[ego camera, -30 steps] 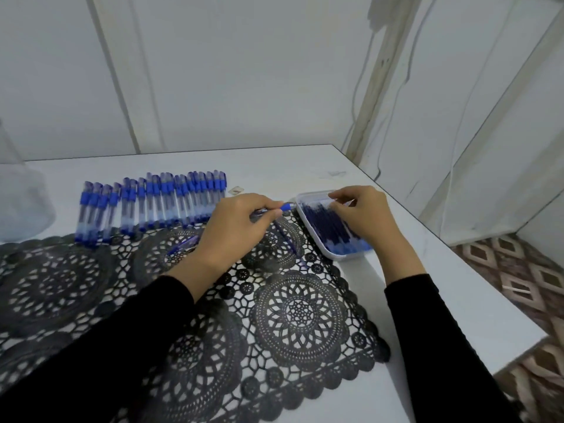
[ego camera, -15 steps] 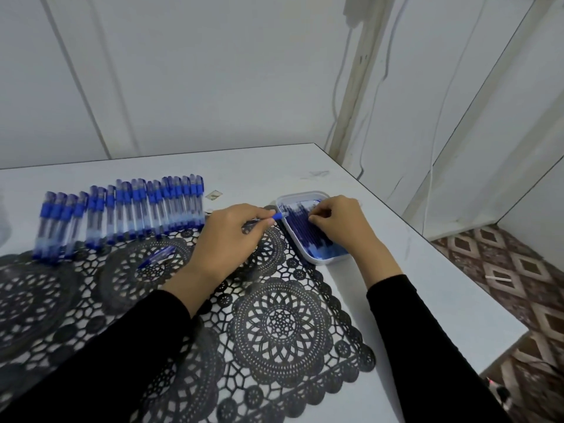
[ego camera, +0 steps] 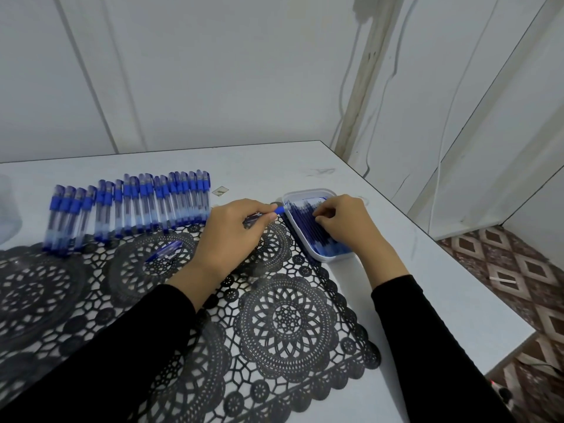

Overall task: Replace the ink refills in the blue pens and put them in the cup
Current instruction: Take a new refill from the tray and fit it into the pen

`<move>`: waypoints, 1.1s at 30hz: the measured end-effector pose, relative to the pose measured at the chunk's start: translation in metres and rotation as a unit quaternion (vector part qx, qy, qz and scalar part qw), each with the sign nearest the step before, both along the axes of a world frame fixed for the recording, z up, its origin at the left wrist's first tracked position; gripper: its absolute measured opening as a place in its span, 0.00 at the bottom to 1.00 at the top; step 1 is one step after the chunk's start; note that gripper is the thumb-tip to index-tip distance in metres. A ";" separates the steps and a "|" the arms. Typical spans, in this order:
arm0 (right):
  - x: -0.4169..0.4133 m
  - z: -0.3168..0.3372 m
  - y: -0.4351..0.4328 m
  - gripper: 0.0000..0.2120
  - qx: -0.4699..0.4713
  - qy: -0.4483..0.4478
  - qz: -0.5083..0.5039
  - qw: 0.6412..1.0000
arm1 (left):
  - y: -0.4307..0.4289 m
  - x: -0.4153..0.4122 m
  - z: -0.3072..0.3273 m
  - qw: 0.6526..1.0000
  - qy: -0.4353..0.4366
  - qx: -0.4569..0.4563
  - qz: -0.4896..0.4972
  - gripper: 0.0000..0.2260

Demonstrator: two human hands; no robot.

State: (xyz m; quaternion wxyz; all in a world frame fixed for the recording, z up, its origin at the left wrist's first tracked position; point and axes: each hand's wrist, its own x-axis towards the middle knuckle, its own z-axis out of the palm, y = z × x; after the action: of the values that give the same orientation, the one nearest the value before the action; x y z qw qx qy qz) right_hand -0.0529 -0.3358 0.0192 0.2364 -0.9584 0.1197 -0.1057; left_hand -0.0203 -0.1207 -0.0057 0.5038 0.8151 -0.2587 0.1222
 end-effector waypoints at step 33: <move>-0.007 0.021 0.027 0.03 0.297 -0.121 -0.038 0.946 | 0.004 -0.001 0.010 0.998 -0.042 -0.044 0.019 0.08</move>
State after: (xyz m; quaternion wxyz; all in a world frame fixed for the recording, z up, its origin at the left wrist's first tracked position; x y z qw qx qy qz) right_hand -0.0596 -0.3084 0.0399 0.5191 -0.8193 0.1529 -0.1893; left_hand -0.0210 -0.1165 0.0044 0.5257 0.7909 -0.2581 0.1774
